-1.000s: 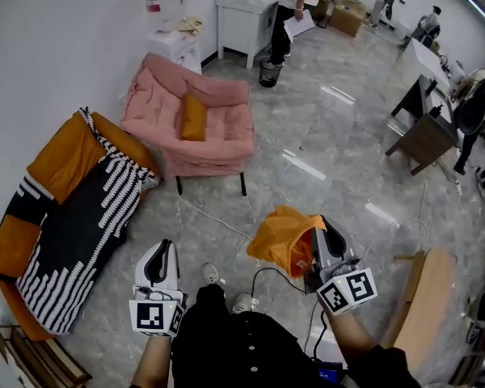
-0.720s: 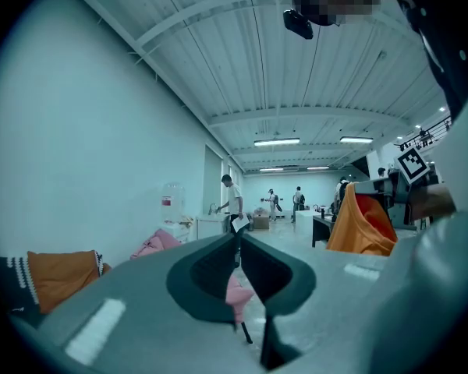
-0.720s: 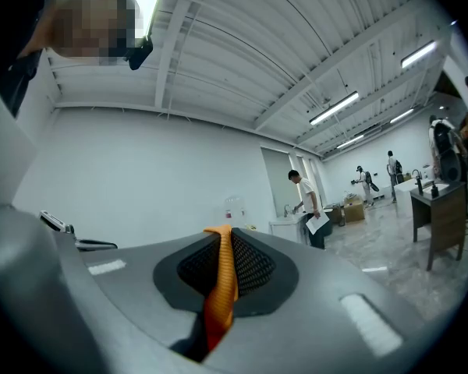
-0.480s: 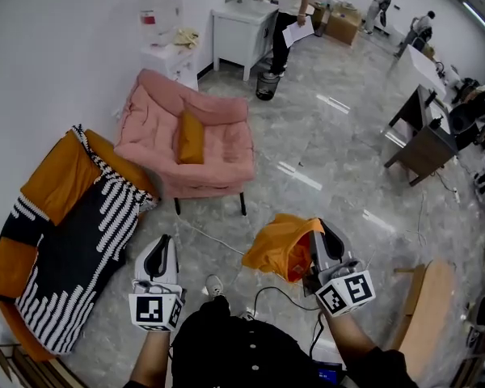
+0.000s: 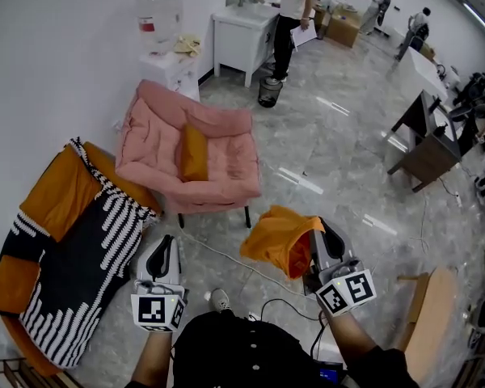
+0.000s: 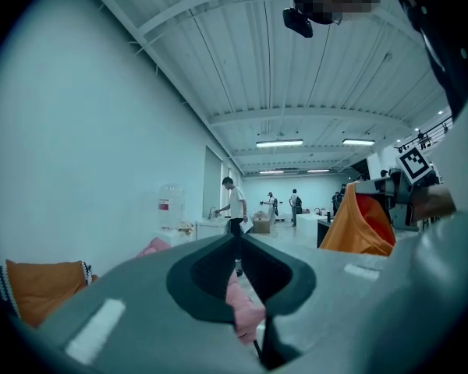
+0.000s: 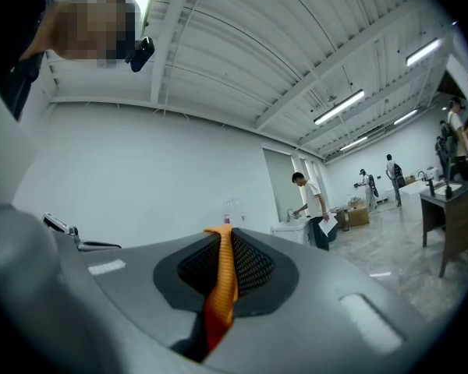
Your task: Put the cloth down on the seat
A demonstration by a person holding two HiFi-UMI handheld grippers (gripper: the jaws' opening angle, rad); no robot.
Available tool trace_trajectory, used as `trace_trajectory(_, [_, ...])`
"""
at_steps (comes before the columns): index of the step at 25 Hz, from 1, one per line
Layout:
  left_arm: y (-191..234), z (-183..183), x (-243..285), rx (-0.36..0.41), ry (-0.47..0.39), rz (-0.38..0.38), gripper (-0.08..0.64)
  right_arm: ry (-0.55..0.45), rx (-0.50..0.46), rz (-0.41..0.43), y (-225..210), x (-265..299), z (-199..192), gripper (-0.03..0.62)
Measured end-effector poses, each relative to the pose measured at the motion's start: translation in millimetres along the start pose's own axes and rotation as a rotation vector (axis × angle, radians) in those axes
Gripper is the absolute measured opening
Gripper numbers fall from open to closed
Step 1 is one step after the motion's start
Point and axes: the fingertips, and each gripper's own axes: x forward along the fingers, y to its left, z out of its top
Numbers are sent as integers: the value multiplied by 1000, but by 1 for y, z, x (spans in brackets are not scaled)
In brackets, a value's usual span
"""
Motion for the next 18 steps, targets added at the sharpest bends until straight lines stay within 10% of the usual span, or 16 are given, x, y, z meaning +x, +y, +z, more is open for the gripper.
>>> trace_trajectory(18, [56,4,79,-13,21,-29,25,-49,-7,-4,-11,105,18,38])
